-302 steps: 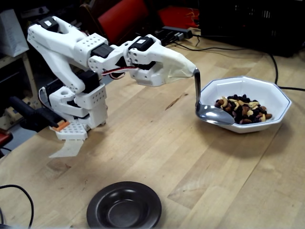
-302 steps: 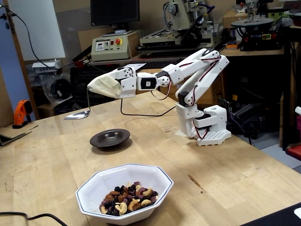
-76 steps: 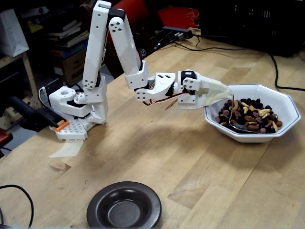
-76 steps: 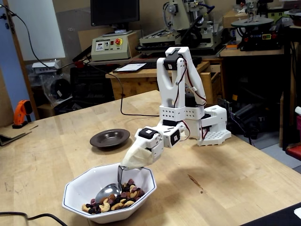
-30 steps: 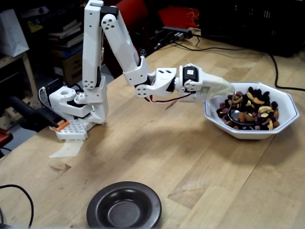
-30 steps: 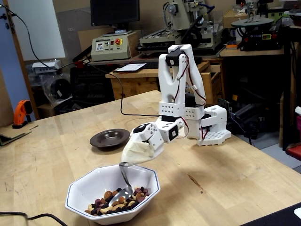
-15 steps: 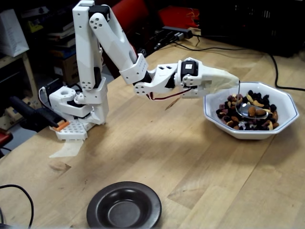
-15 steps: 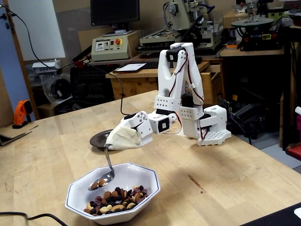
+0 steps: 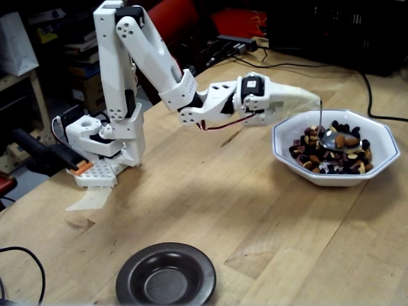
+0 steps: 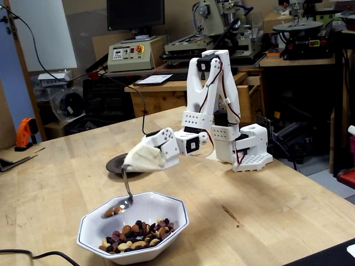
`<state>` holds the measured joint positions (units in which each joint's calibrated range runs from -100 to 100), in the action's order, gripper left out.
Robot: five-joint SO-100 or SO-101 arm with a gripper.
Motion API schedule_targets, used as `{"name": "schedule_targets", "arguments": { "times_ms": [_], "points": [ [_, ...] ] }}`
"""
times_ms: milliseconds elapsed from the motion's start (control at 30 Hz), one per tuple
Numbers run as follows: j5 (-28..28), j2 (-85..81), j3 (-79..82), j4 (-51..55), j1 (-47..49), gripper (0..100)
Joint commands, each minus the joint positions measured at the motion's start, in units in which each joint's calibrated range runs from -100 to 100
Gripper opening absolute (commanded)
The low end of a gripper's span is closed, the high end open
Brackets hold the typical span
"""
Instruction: Use spoon to transfer food from the white bowl to brown plate
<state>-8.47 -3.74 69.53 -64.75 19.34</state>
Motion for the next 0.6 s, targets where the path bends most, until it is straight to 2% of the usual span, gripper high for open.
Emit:
{"name": "schedule_targets", "arguments": {
  "times_ms": [0,333,567],
  "points": [
    [0.29,-7.43,-0.94,-0.86,-0.60,4],
    [0.34,-12.31,-0.24,-0.15,-4.23,4],
    [0.34,-16.16,-0.15,5.46,-9.49,4]
  ]
}}
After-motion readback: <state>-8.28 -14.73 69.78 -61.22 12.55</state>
